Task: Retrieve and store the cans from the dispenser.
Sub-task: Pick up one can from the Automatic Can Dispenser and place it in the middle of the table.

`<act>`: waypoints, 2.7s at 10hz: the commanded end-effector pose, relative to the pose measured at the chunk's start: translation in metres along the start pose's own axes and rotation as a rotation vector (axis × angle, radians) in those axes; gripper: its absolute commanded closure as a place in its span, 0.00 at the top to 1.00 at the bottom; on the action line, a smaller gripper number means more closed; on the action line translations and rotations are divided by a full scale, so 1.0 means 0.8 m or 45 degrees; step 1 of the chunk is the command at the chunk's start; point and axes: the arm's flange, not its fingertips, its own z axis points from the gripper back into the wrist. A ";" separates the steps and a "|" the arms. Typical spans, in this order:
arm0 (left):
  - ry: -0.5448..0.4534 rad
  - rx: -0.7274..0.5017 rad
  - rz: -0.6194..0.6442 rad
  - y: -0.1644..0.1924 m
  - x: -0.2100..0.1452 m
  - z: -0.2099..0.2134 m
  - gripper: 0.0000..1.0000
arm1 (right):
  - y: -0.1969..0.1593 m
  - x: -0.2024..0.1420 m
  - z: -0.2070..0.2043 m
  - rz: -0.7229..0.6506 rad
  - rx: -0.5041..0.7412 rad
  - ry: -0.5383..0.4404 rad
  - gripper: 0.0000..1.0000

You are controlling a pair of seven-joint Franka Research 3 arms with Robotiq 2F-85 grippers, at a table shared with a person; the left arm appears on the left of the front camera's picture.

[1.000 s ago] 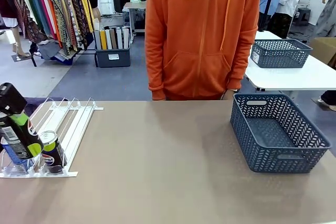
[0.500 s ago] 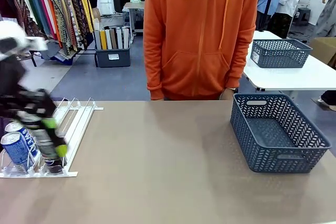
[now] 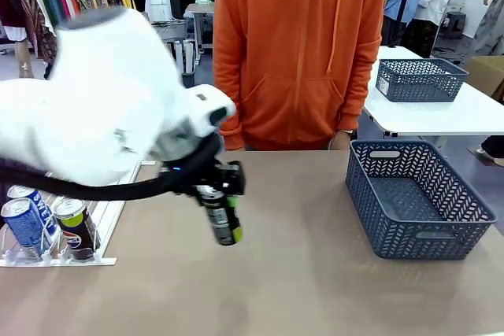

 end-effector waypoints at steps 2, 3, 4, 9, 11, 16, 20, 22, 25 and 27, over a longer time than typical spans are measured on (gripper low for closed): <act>-0.044 0.179 -0.224 -0.039 0.059 -0.065 0.00 | 0.003 0.004 0.000 0.017 0.019 -0.010 1.00; 0.020 0.140 -0.244 -0.039 0.063 -0.081 0.00 | 0.003 0.004 0.000 0.017 0.019 -0.010 1.00; 0.028 0.125 -0.249 -0.041 0.065 -0.094 0.00 | 0.003 0.004 0.000 0.017 0.019 -0.010 1.00; 0.053 0.124 -0.215 -0.033 0.066 -0.115 0.48 | 0.003 0.004 0.000 0.017 0.019 -0.010 1.00; 0.011 0.125 -0.189 -0.032 0.062 -0.095 1.00 | 0.003 0.004 0.000 0.017 0.019 -0.010 1.00; -0.041 0.076 0.023 0.017 0.025 0.065 1.00 | 0.003 0.004 0.000 0.017 0.019 -0.010 1.00; 0.102 -0.492 0.238 0.226 -0.104 0.239 1.00 | 0.003 0.004 0.000 0.017 0.019 -0.010 1.00; 0.151 -0.940 0.226 0.330 -0.160 0.259 1.00 | 0.003 0.004 0.000 0.017 0.019 -0.010 1.00; -0.025 -1.370 0.340 0.459 -0.228 0.265 1.00 | 0.003 0.004 0.000 0.017 0.019 -0.010 1.00; -0.182 -1.539 0.471 0.503 -0.250 0.247 1.00 | 0.003 0.004 0.000 0.017 0.019 -0.010 1.00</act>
